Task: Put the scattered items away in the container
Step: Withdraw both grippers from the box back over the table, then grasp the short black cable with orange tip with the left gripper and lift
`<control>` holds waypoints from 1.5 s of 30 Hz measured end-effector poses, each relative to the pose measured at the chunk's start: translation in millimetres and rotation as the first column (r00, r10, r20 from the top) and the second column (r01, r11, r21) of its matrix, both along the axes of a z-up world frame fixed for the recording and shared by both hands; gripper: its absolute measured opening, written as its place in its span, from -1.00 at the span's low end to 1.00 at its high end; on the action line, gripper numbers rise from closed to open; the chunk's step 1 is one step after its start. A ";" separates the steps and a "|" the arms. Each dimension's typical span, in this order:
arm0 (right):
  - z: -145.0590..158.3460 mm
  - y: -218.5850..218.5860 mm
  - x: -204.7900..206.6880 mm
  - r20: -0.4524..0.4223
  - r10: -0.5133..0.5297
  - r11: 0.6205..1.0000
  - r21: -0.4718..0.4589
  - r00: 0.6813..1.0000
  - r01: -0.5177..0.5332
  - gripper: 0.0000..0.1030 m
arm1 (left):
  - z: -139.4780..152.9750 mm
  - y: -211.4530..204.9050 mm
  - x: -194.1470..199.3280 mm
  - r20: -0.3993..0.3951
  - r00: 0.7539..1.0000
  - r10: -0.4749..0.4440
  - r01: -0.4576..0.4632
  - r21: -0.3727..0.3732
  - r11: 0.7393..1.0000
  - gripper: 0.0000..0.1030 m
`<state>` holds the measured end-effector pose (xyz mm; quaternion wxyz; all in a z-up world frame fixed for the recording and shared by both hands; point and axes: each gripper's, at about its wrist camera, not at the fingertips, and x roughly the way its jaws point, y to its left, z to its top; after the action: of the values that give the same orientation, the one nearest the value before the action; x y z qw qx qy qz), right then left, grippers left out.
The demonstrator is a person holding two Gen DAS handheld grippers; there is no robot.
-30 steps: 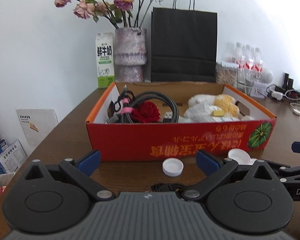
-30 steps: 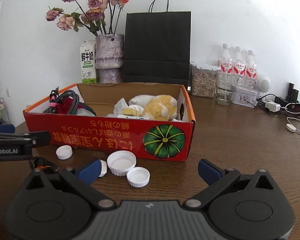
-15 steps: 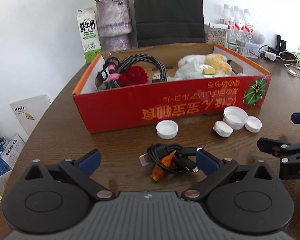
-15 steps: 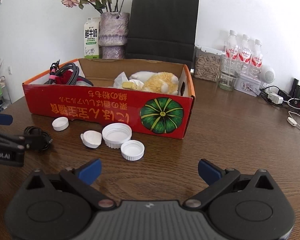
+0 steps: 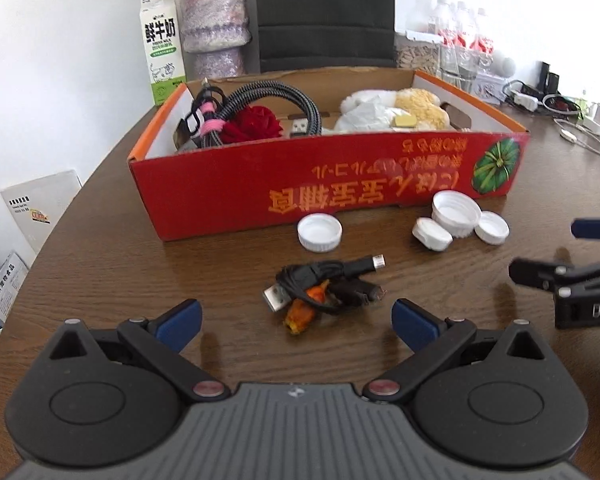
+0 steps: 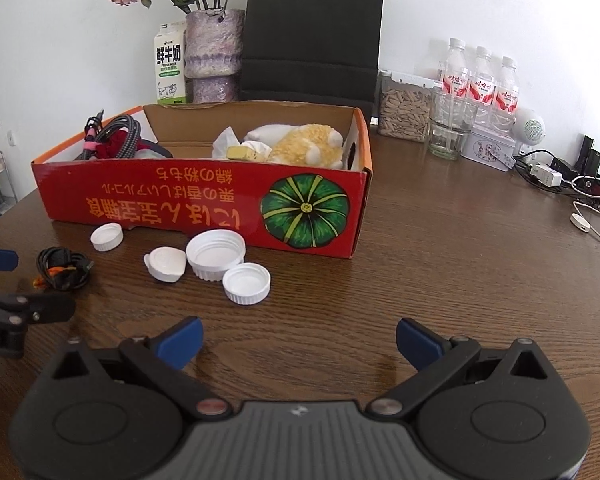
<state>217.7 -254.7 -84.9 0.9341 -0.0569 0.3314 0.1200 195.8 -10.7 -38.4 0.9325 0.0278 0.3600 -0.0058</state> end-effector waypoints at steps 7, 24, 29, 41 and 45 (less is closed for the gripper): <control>-4.1 4.7 2.0 -0.010 0.000 1.000 0.020 1.000 0.000 1.00 | -3.6 -2.9 20.2 -0.019 1.000 -0.021 0.021 0.014 1.000 1.00; -4.3 4.9 -3.0 0.003 -0.007 0.999 0.044 1.000 0.007 1.00 | 19.8 -8.8 -10.5 0.141 0.985 -0.102 0.103 0.001 0.995 0.16; -4.0 2.0 -2.3 0.001 -0.018 0.998 0.055 1.000 0.018 1.00 | 22.9 -10.6 -12.8 0.177 0.979 -0.102 0.106 -0.011 0.994 0.16; 2.1 8.2 -12.4 0.034 0.003 0.993 0.117 0.999 -0.006 1.00 | 28.9 11.8 -35.7 0.171 0.985 -0.022 0.026 -0.026 0.999 0.06; 8.3 31.5 -19.3 0.040 0.068 0.988 0.133 0.997 -0.073 1.00 | 31.9 30.1 -51.4 0.171 0.985 0.016 -0.013 -0.015 1.000 0.04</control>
<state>198.4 -223.2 -76.7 0.9367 -0.0078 0.3036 0.1740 144.4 19.5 -6.5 0.9602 0.0190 0.2786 0.0008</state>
